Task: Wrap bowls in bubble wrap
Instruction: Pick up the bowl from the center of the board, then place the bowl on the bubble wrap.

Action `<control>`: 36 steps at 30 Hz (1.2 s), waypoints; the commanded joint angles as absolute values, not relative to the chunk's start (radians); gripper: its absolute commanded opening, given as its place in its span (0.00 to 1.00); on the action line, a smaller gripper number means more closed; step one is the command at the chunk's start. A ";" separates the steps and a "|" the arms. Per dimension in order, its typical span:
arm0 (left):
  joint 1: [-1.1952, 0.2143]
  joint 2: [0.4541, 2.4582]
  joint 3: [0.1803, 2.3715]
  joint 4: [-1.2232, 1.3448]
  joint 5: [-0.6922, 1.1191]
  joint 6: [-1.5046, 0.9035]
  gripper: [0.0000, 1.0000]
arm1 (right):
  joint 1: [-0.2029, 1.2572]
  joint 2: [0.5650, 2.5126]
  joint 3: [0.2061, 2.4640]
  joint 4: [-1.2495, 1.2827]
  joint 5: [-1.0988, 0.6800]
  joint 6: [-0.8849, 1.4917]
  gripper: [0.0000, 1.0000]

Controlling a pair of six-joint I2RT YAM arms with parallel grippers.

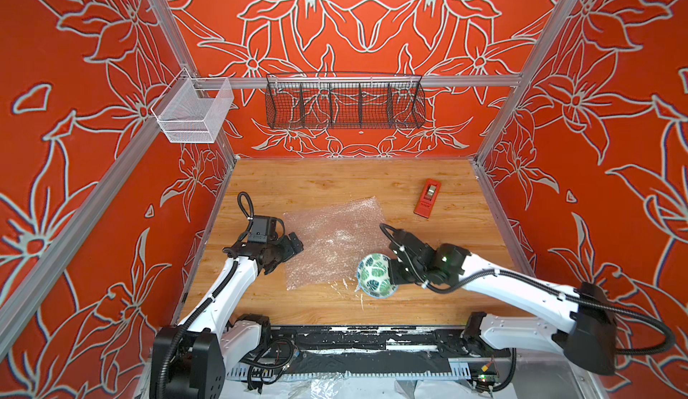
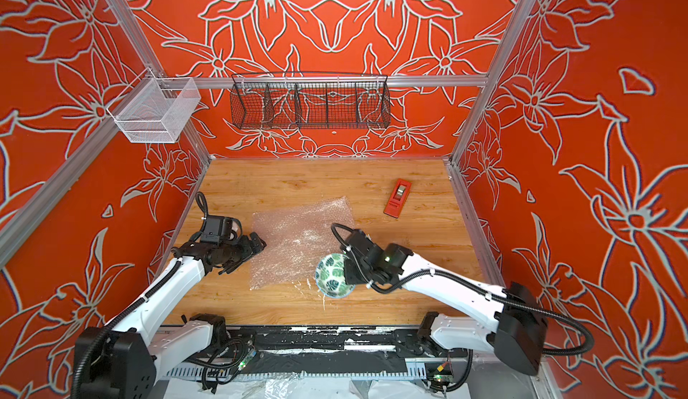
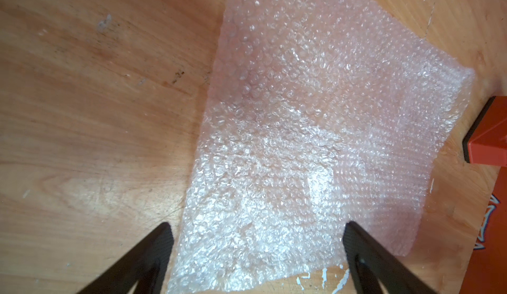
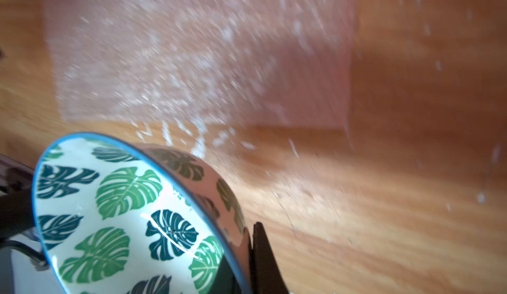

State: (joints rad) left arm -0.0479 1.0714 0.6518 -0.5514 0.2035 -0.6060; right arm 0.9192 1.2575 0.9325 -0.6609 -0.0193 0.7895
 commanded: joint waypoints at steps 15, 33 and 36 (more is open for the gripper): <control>-0.055 1.100 0.674 -0.545 0.201 -0.586 0.97 | 0.787 1.951 1.546 -0.557 -0.144 0.561 0.00; -0.055 1.093 0.674 -0.537 0.220 -0.580 0.97 | 0.738 2.118 1.632 -0.553 -0.217 0.555 0.09; -0.055 1.095 0.672 -0.528 0.232 -0.582 0.97 | 0.738 2.118 1.628 -0.558 -0.199 0.555 0.16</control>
State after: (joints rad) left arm -0.0479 1.0931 0.6678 -0.5365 0.2131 -0.5842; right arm 0.7391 2.1067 1.6020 -0.5621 -0.1944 0.5560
